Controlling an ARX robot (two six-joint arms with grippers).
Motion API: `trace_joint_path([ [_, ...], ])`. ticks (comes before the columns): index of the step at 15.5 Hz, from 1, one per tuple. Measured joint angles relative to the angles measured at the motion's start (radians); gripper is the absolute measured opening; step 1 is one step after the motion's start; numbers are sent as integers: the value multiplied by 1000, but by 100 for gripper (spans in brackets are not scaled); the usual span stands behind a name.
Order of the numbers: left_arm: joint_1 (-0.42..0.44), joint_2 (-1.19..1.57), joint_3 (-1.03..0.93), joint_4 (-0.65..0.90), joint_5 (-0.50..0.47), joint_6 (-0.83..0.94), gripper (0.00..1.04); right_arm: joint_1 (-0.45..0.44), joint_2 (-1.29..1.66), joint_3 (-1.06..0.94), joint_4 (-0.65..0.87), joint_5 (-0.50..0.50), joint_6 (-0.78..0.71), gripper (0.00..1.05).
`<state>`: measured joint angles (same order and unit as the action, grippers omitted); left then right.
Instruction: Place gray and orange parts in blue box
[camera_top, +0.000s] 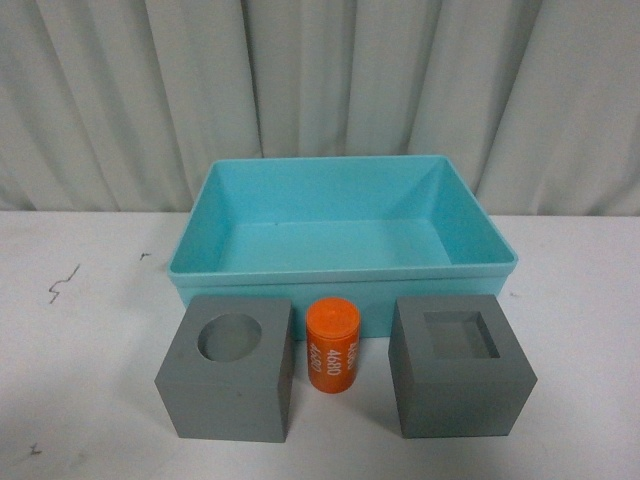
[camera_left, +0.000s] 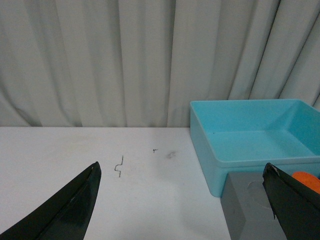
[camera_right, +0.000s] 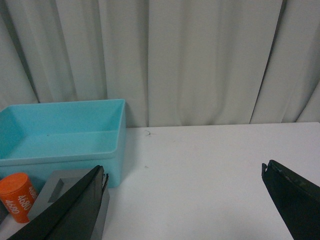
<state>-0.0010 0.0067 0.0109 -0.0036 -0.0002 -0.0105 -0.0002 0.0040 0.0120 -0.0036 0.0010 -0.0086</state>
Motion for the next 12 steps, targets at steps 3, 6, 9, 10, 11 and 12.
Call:
trace_joint_path([
  [3, 0, 0, 0, 0, 0, 0, 98, 0, 0, 0, 0, 0, 0, 98],
  [6, 0, 0, 0, 0, 0, 0, 98, 0, 0, 0, 0, 0, 0, 98],
  [9, 0, 0, 0, 0, 0, 0, 98, 0, 0, 0, 0, 0, 0, 98],
  [10, 0, 0, 0, 0, 0, 0, 98, 0, 0, 0, 0, 0, 0, 98],
  [11, 0, 0, 0, 0, 0, 0, 98, 0, 0, 0, 0, 0, 0, 98],
  [12, 0, 0, 0, 0, 0, 0, 98, 0, 0, 0, 0, 0, 0, 98],
])
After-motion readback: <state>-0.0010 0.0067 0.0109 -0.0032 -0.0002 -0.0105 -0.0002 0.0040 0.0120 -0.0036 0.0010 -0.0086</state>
